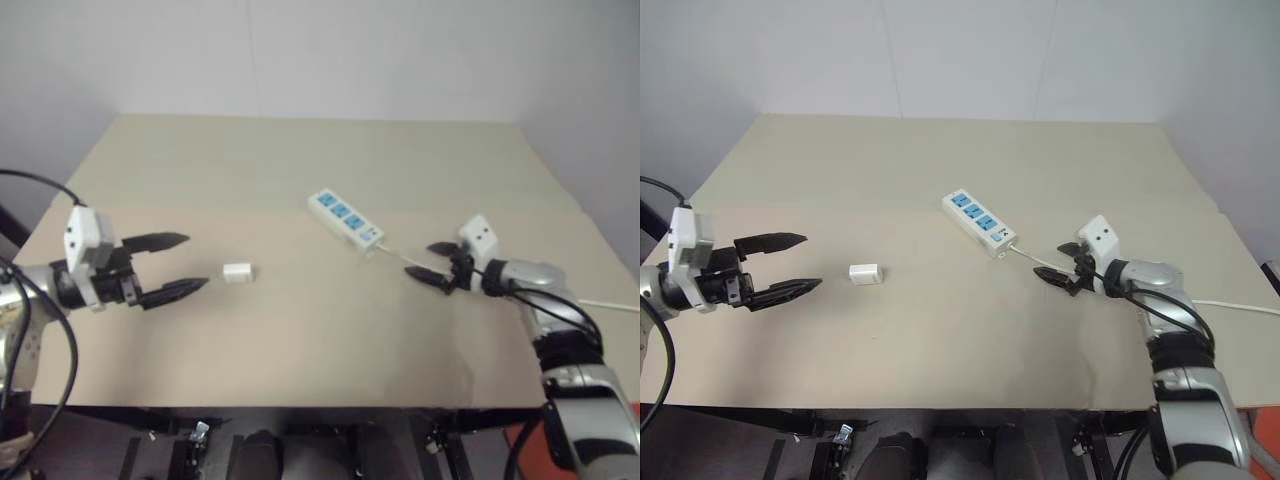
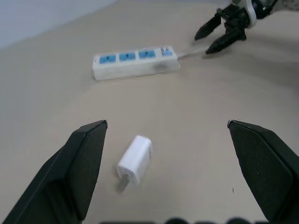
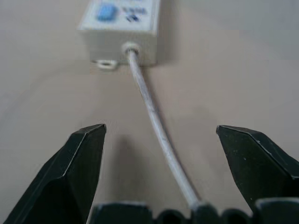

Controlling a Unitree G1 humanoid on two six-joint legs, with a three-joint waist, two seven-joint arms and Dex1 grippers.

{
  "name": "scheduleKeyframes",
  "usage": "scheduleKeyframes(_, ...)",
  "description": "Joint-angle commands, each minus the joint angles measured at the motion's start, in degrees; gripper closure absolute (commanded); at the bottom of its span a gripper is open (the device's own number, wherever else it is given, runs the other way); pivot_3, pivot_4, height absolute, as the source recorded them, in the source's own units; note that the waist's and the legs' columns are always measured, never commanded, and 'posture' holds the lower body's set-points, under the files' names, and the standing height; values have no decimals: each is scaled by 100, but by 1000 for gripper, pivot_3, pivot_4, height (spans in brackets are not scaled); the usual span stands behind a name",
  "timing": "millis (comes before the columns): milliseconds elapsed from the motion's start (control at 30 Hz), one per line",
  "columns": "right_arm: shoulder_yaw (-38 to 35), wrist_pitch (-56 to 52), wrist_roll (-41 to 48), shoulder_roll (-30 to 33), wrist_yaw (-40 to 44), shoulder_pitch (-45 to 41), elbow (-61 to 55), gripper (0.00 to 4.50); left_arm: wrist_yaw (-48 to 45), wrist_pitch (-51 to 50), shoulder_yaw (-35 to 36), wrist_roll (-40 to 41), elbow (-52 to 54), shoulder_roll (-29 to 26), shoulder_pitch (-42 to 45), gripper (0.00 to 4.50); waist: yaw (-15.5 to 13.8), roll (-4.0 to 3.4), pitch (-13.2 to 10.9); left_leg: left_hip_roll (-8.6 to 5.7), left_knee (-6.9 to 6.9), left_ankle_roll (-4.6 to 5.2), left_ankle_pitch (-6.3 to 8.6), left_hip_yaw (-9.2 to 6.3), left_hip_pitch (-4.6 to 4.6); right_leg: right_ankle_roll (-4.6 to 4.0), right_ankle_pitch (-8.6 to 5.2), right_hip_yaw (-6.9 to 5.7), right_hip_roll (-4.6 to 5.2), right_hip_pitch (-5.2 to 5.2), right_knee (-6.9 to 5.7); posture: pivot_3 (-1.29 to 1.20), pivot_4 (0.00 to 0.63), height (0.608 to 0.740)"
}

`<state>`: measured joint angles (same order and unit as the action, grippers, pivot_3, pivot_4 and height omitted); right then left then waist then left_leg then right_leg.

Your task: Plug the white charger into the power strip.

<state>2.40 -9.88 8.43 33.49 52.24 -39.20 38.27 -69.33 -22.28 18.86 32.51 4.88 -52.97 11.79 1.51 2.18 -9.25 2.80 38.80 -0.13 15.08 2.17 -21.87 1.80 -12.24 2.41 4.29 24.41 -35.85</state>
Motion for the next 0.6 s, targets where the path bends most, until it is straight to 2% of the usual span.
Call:
scheduleKeyframes(33,108,206,-282,-64,-29,-407,607,210,252,-115,-40,-102,474,-120,-19,0,4,0,-1,0,0,0,0,0,-1,0,0,0,0,0,0,0,150,740)
scheduleKeyframes(133,199,364,-429,-112,82,-529,908,905,409,-119,-70,-229,578,-116,-81,0,16,-1,-1,0,1,0,0,0,0,1,0,-1,2,-1,2,0,150,740)
scheduleKeyframes(467,166,953,-514,-224,338,-336,780,4325,357,310,-26,-302,412,-33,-65,0,94,-1,-1,1,1,0,0,-1,15,-1,1,0,-1,-9,-7,0,150,740)
scheduleKeyframes(500,141,1064,-480,-232,368,-270,686,4489,361,341,-35,-325,374,-31,-45,0,97,-1,-1,1,0,0,0,-1,15,-1,1,0,-2,-9,-7,0,150,740)
scheduleKeyframes(600,35,1341,-213,-233,712,43,178,4489,332,426,-46,-338,287,-32,3,0,104,-1,-1,2,-1,0,0,-2,14,0,1,0,-3,-8,-6,0,150,740)
